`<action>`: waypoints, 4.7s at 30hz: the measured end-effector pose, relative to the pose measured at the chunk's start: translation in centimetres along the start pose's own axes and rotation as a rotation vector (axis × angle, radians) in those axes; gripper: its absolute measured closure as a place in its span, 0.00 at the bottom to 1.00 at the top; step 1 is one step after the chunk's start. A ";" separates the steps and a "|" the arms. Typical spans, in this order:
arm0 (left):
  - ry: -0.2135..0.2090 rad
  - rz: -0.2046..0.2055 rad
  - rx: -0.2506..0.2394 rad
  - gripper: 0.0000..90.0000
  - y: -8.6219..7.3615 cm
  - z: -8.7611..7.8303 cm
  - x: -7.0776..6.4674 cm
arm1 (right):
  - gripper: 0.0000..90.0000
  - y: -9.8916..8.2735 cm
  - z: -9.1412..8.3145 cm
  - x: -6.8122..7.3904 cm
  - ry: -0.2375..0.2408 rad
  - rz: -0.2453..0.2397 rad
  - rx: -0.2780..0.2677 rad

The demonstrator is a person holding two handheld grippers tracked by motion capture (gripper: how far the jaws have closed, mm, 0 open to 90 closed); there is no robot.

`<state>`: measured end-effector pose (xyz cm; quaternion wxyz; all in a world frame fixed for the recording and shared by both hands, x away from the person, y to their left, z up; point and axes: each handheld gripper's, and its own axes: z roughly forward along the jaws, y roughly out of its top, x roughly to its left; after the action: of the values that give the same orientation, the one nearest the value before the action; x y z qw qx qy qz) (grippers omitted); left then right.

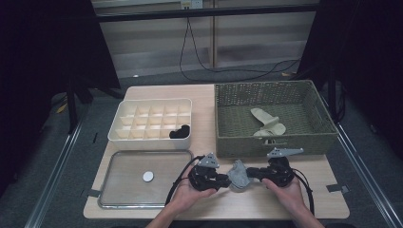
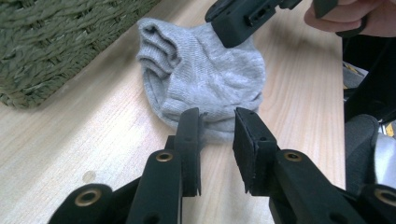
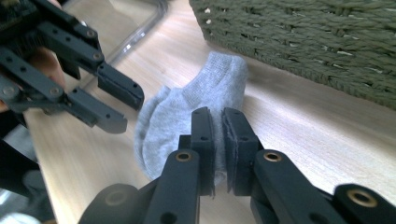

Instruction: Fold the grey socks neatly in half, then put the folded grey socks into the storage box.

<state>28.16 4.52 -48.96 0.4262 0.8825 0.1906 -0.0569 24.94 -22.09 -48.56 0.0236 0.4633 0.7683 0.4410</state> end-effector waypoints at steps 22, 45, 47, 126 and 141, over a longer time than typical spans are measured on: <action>0.029 0.014 0.042 0.85 -0.1 1.1 0.4 | 0.93 0.3 1.7 3.2 0.101 -0.121 0.030; 0.017 -0.023 -0.032 0.70 0.7 -1.8 1.8 | 0.93 -0.6 2.8 4.2 0.081 -0.132 0.077; 0.003 -0.030 -0.041 0.66 0.9 -1.7 1.9 | 0.93 -0.7 2.8 4.2 0.081 -0.132 0.076; -0.198 -0.092 0.133 0.72 1.9 1.5 1.9 | 0.60 -1.0 0.6 3.1 0.094 -0.156 0.044; -0.154 -0.108 0.125 0.71 1.6 -0.4 2.1 | 0.41 -0.7 -0.5 2.5 0.075 -0.125 -0.012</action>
<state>30.68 4.49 -48.09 0.3799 0.8888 0.2007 -0.1592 22.80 -20.69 -47.88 0.0252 0.3974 0.7934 0.4605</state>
